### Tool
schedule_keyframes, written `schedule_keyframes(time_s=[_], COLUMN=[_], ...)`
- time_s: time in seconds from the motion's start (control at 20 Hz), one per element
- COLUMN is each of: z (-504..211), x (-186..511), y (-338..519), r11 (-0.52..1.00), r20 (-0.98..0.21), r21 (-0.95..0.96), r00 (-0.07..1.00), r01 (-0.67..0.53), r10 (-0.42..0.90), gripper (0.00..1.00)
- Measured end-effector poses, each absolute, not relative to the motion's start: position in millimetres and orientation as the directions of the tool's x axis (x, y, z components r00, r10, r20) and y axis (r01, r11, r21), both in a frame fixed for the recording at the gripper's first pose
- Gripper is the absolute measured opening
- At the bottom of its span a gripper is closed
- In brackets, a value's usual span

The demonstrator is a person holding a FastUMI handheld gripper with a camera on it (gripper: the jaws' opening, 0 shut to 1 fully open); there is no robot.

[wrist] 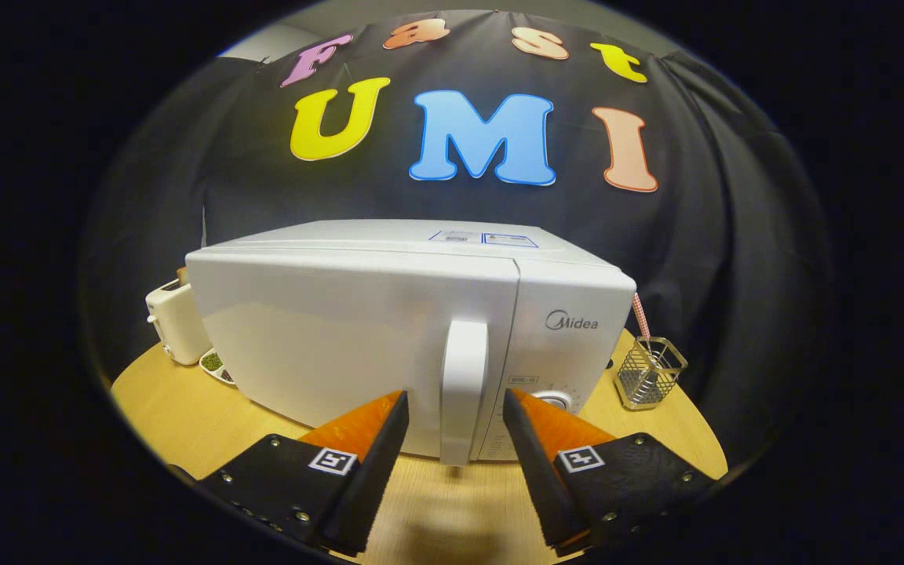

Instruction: Open the microwave, put the food inside, and close the microwave door.

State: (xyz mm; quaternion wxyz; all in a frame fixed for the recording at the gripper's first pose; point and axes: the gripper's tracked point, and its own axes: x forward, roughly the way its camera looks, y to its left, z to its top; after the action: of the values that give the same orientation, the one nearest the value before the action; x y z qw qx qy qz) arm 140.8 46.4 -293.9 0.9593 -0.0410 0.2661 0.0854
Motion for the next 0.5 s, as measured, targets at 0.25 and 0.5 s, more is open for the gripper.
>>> schedule_keyframes(time_s=[0.25, 0.5], z=[-302, -305], x=[144, 146], y=[46, 46], r11=[0.985, 0.99], r20=[-0.541, -0.569], r21=[-0.04, -0.013], r00=[0.833, 0.815], r01=[-0.166, -0.141], r10=[0.118, 0.108], gripper=[0.49, 0.29])
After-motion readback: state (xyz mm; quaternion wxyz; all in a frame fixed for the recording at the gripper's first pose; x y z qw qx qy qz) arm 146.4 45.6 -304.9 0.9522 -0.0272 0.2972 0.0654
